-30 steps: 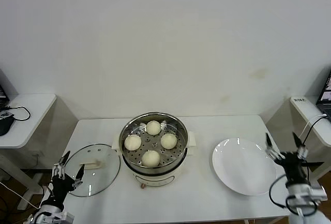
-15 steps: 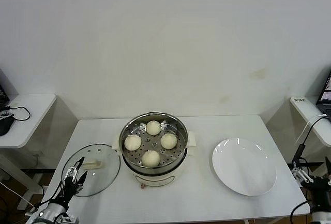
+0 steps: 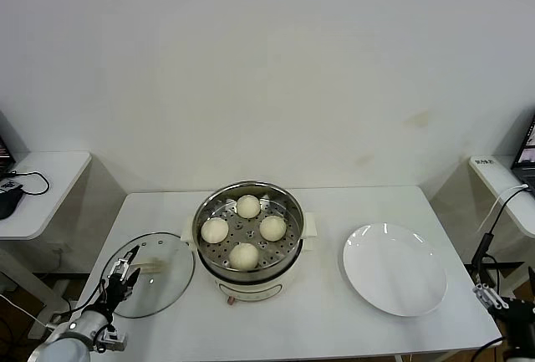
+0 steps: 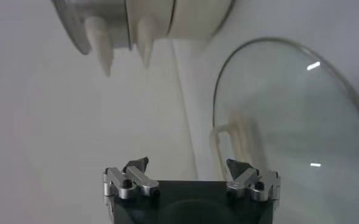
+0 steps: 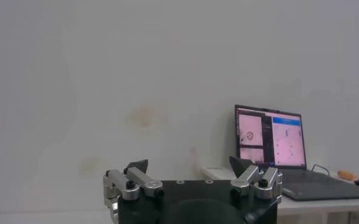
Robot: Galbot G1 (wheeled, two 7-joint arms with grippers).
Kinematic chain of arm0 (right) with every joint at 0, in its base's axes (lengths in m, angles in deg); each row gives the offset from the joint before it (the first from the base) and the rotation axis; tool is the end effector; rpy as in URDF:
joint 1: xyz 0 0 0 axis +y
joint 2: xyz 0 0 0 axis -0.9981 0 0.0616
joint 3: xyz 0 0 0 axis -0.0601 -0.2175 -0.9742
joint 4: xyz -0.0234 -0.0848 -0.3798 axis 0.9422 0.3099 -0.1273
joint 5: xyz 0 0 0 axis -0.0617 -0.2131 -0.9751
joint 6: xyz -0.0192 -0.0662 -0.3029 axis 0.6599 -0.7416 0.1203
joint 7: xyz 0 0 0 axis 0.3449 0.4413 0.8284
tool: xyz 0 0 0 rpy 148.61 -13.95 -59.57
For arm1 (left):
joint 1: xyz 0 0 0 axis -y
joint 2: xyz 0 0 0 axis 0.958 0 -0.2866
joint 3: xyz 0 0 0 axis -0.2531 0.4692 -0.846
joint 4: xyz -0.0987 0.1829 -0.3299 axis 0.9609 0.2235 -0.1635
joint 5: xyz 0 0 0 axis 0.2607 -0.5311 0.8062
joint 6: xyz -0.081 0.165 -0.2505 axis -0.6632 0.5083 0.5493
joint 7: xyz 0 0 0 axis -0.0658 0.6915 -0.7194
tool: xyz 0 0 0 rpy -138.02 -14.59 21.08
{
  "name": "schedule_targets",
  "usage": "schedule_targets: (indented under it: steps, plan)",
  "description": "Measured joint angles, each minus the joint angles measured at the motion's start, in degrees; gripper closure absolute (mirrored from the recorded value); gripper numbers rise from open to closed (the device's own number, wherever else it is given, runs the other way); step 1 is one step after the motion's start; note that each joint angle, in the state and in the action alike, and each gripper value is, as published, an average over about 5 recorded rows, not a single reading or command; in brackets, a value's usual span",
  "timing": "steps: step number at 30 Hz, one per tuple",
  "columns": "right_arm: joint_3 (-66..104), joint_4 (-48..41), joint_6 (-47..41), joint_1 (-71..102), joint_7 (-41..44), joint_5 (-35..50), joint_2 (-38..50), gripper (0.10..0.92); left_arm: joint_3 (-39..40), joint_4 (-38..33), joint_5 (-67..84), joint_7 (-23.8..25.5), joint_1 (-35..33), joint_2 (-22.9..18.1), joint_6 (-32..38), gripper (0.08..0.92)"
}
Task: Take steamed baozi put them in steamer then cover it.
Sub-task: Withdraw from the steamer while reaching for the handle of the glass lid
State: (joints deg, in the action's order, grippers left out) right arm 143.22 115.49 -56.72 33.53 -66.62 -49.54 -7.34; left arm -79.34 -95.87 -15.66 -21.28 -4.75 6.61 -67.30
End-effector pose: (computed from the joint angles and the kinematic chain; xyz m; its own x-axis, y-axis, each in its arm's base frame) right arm 0.0393 -0.1818 -0.3296 -0.9520 0.2884 -0.1025 0.2993 0.9471 -0.1154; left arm 0.1785 0.2342 -0.3937 -0.9623 0.1020 0.2520 0.2269 -0.2092 0.9512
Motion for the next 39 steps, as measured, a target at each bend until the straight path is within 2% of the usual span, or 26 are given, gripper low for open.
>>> schedule_targets:
  steps: [16,39]
  plan:
    - [-0.65,0.51,0.47,1.18,0.71,-0.89,-1.28,0.202,3.29,5.51,0.22,0.92,7.43,-0.81,-0.25,0.177]
    - [-3.01,0.81,0.87,1.83,1.08,-2.2,-2.13,0.203,4.29,10.52,4.61,-0.47,11.68,-3.59,-0.32,0.177]
